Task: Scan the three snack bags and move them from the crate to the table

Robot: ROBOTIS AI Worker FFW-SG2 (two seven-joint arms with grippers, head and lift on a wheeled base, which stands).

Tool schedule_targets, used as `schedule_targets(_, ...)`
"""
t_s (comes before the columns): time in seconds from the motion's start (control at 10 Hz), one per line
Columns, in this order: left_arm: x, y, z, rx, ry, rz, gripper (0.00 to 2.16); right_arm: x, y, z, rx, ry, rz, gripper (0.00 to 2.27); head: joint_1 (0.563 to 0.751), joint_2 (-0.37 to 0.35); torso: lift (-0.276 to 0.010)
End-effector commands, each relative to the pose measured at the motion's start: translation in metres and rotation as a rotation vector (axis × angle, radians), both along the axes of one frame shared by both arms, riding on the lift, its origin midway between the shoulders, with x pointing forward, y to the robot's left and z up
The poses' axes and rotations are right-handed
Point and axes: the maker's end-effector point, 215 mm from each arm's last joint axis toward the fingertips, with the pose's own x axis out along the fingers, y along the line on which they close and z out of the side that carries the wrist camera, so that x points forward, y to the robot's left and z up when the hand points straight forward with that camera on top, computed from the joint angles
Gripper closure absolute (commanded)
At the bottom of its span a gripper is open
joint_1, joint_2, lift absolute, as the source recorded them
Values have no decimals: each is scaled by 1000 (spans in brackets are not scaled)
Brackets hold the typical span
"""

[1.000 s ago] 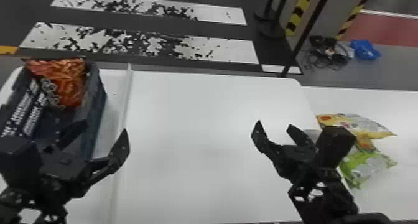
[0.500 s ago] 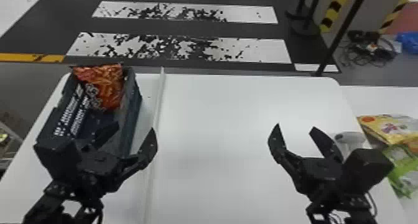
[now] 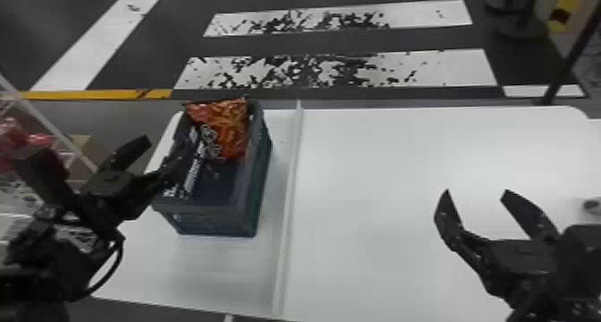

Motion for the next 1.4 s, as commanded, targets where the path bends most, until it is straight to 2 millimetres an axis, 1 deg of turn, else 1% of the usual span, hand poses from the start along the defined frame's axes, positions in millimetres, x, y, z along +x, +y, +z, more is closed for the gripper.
schedule_targets(0.0, 26, 49, 11, 1, -16, 47, 36, -3, 3, -6, -12, 13, 14, 90, 695, 267, -62)
schedule_targets(0.1, 46, 73, 11, 5, -15, 72, 36, -6, 3, -10, -20, 24, 17, 90, 695, 317, -62)
schedule_targets(0.2, 63, 92, 8, 17, -8, 101, 36, -7, 2, -13, -29, 30, 21, 90, 695, 345, -62)
schedule_targets(0.3, 88, 93, -3, 37, 15, 92, 36, -10, 1, -18, -37, 44, 26, 90, 695, 350, -62)
schedule_targets(0.4, 110, 100, -15, 48, 43, 98, 33, -12, 4, -22, -40, 55, 36, 90, 695, 350, -62)
schedule_targets(0.5, 127, 96, -21, 53, 48, 89, 36, -14, 11, -26, -49, 62, 50, 90, 695, 350, -62)
schedule_targets(0.6, 143, 89, -28, 35, 58, 65, 36, -15, 14, -29, -52, 69, 56, 90, 695, 350, -62)
schedule_targets(0.7, 158, 84, -32, 55, 56, 51, 36, -16, 15, -29, -53, 70, 59, 90, 695, 350, -62)
schedule_targets(0.8, 169, 80, -33, 55, 51, 41, 36, -17, 16, -29, -52, 72, 61, 90, 695, 350, -62)
schedule_targets(1.0, 190, 74, -35, 74, 52, 24, 36, -19, 17, -30, -50, 76, 60, 90, 695, 338, -62)
schedule_targets(1.2, 205, 80, -44, 85, 69, 29, 36, -24, 15, -33, -61, 83, 60, 90, 695, 329, -62)
schedule_targets(1.3, 209, 81, -47, 95, 64, 24, 36, -25, 12, -32, -64, 81, 56, 90, 695, 329, -62)
